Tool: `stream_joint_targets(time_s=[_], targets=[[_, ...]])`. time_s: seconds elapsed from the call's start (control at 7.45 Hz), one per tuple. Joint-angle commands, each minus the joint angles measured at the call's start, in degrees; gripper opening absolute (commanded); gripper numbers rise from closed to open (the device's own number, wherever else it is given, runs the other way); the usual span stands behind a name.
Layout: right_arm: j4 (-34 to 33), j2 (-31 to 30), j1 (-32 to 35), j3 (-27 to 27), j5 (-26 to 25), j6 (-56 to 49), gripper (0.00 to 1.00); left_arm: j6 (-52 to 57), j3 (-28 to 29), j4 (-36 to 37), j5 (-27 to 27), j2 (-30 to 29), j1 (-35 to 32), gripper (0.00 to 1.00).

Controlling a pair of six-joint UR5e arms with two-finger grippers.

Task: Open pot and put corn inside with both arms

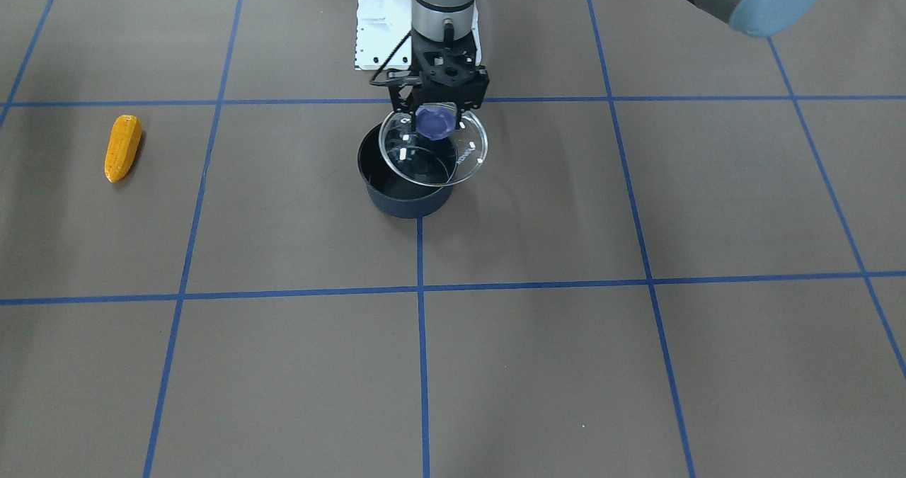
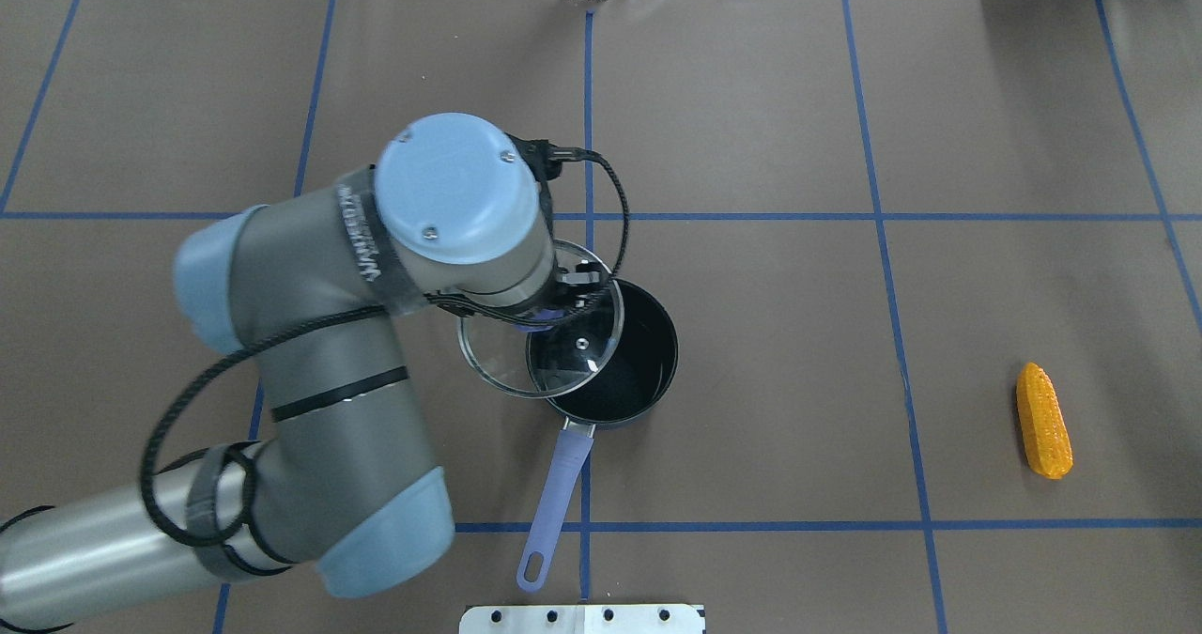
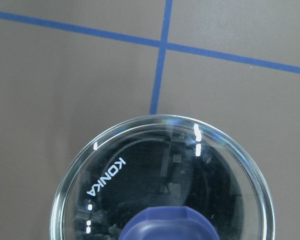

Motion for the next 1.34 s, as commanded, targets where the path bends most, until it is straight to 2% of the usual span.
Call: stream_joint_targets(time_s=[0.0, 0.13, 0.4, 0.54, 0.67, 0.81, 1.07, 1.21], targets=[[-0.1, 0.0, 0.0, 0.0, 0.0, 0.0, 1.00, 15.7, -8.4, -0.9, -2.4, 13.4, -7.2, 0.26], [-0.1, 0.0, 0.0, -0.1, -0.1, 0.0, 1.00, 22.1, -8.8, -3.5, -7.0, 18.5, -12.1, 0.26], [-0.1, 0.0, -0.1, -0.1, -0.1, 0.0, 1.00, 38.7, -8.4, -18.3, -16.8, 34.9, -20.8, 0.27], [0.0, 0.0, -0.1, -0.1, -0.1, 0.0, 1.00, 45.9, -8.3, -22.4, -20.3, 41.9, -24.2, 0.27], [0.0, -0.1, -0.1, -0.2, -0.2, 0.0, 1.00, 51.6, -8.1, -24.8, -22.1, 46.5, -26.2, 0.28], [0.0, -0.1, -0.1, -0.2, -0.2, 0.0, 1.00, 53.4, -7.0, -27.6, -22.3, 49.6, -26.4, 0.28], [0.0, -0.4, -0.1, -0.1, -0.1, -0.1, 1.00, 52.3, 3.8, -44.1, -22.5, 51.0, -26.2, 0.31], [0.0, -0.4, -0.1, -0.1, -0.2, -0.1, 1.00, 51.6, 7.2, -48.6, -22.4, 50.9, -26.0, 0.32]])
